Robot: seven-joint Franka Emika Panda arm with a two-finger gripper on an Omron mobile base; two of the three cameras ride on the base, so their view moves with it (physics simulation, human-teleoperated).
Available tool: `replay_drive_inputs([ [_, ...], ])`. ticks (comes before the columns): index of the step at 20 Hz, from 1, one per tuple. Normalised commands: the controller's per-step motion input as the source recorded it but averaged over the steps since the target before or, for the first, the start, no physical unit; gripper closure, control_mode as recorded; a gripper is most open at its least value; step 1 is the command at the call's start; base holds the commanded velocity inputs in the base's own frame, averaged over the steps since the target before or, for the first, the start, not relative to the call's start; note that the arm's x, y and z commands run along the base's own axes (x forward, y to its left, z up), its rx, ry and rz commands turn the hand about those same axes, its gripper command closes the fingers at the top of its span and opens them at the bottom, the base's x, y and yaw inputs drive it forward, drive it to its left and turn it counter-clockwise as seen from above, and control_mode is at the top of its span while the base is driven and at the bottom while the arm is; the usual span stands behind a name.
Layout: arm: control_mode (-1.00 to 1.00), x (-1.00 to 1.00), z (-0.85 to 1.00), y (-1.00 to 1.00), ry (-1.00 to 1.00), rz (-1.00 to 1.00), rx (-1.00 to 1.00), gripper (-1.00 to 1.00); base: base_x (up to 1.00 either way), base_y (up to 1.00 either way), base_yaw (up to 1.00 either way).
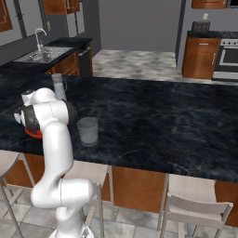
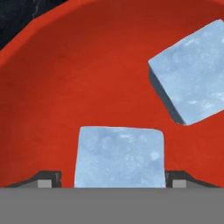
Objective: There are two ice cubes in the ice bowl. Place both ice cubes in the glass cup.
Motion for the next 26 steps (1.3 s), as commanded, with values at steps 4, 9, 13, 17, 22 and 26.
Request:
replay_drive_inputs([
  [4, -1.00, 0.00, 0.00, 0.00, 0.00, 0.00, 0.00, 1.00, 0.00, 0.00, 0.00],
  [9, -1.00, -0.04, 0.59, -0.04, -0.17, -0.11, -0.01, 1.00, 0.00, 0.00, 0.00],
  [13, -1.00, -0.76, 1.00, -0.61, -0.29, -0.16, 0.00, 1.00, 0.00, 0.00, 0.00],
  [17, -1.00, -1.00, 1.00, -0.91, -0.11, -0.14, 0.02, 1.00, 0.00, 0.00, 0.00],
  [22, -1.00, -0.98, 1.00, -1.00, -0.04, -0.10, 0.10, 1.00, 0.00, 0.00, 0.00],
  [26, -1.00, -0.61, 1.00, -0.93, 0.00, -0.06, 0.12, 1.00, 0.00, 0.00, 0.00],
])
